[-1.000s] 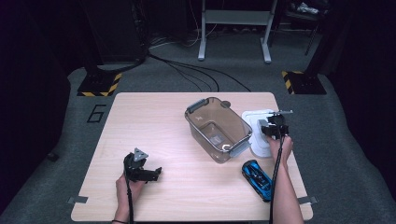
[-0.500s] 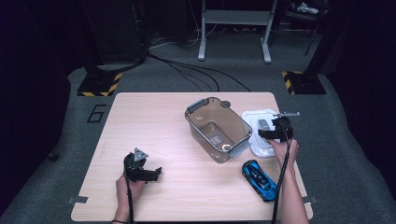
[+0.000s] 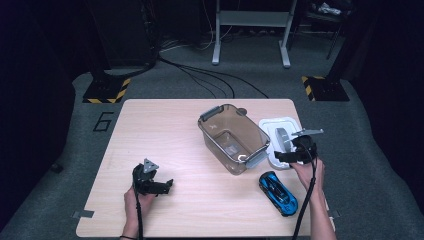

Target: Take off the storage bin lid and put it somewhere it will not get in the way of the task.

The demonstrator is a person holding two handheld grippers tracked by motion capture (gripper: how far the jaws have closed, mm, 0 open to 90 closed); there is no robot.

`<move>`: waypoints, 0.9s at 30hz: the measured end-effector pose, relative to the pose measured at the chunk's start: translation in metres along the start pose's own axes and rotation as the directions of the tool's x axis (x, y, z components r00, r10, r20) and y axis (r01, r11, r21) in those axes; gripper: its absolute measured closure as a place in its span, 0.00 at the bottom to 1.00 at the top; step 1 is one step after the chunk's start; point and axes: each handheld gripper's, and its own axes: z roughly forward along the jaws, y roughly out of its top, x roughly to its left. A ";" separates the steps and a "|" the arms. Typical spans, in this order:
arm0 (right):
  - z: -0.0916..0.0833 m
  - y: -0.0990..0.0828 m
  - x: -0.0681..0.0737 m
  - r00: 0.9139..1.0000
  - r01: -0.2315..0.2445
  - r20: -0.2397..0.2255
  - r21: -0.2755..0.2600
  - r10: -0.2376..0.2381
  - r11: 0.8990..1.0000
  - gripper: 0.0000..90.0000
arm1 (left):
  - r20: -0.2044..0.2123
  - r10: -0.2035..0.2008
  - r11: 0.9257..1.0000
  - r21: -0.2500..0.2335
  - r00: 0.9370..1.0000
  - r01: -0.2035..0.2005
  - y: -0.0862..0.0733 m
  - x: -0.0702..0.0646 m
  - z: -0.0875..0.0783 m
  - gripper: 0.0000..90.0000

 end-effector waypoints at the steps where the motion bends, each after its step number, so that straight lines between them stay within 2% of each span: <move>1: -0.002 -0.003 0.004 1.000 0.015 -0.012 0.005 -0.015 1.000 0.00 | 0.001 0.002 1.000 0.000 1.000 -0.002 0.000 0.000 0.000 0.00; 6: -0.004 -0.011 0.014 0.999 0.033 -0.035 0.021 -0.033 0.999 0.00 | 0.001 0.001 1.000 0.000 1.000 -0.001 0.000 0.000 0.000 0.00; 7: -0.005 -0.013 0.018 0.998 0.051 -0.044 0.025 -0.050 0.998 0.00 | 0.001 0.001 1.000 0.000 1.000 -0.001 0.000 0.000 0.000 0.00; 11: -0.009 -0.017 0.024 0.997 0.058 -0.055 0.034 -0.056 0.998 0.00 | 0.001 0.001 1.000 0.000 1.000 -0.001 0.000 0.000 0.000 0.00; 15: -0.012 -0.021 0.028 0.996 0.070 -0.062 0.035 -0.068 0.997 0.00 | 0.002 0.001 1.000 0.000 1.000 -0.001 0.000 0.000 0.000 0.00; 17: -0.012 -0.023 0.030 0.994 0.091 -0.068 0.034 -0.088 0.995 0.00 | 0.002 0.001 1.000 0.000 1.000 -0.001 0.000 0.000 0.000 0.00; 23: -0.009 -0.030 0.036 0.992 0.096 -0.083 0.053 -0.091 0.994 0.00 | 0.002 0.002 1.000 0.001 1.000 -0.002 0.000 0.000 0.000 0.00; 24: -0.009 -0.031 0.038 0.994 0.085 -0.081 0.061 -0.080 0.995 0.00 | 0.002 0.001 1.000 0.001 1.000 -0.001 0.000 0.000 0.000 0.00; 27: -0.009 -0.033 0.040 0.990 0.113 -0.087 0.062 -0.107 0.992 0.00 | 0.002 0.002 1.000 0.001 1.000 -0.002 0.000 0.000 0.000 0.00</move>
